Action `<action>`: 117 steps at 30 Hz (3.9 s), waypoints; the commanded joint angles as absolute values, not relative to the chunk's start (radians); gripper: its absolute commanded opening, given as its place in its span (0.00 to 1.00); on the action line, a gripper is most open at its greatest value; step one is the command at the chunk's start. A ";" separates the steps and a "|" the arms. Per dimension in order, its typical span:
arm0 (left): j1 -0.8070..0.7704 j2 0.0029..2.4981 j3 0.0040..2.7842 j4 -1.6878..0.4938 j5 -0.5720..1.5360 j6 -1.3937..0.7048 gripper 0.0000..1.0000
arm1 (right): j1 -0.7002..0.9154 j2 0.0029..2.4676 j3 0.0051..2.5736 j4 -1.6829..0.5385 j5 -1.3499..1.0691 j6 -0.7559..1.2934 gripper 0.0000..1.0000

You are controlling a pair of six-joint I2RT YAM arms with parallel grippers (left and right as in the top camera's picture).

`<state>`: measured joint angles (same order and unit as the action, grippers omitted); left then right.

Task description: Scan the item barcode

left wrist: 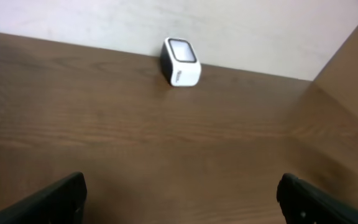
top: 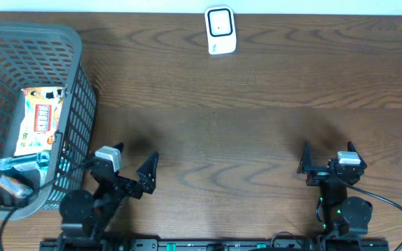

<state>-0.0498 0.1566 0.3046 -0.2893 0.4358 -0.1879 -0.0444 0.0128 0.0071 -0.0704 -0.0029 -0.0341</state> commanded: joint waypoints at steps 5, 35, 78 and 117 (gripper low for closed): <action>-0.054 0.331 0.566 -0.423 0.519 -0.184 0.98 | -0.049 0.014 0.006 -0.075 0.009 -0.042 0.99; -0.054 0.569 0.860 -0.758 0.451 -0.197 0.98 | -0.049 0.014 0.006 -0.075 0.009 -0.042 0.99; 0.106 0.971 1.477 -0.992 -0.192 -0.300 0.98 | -0.049 0.014 0.006 -0.075 0.009 -0.042 0.99; 0.638 1.576 1.113 -0.876 -0.219 -0.992 0.98 | -0.047 0.014 0.006 -0.075 0.009 -0.042 0.99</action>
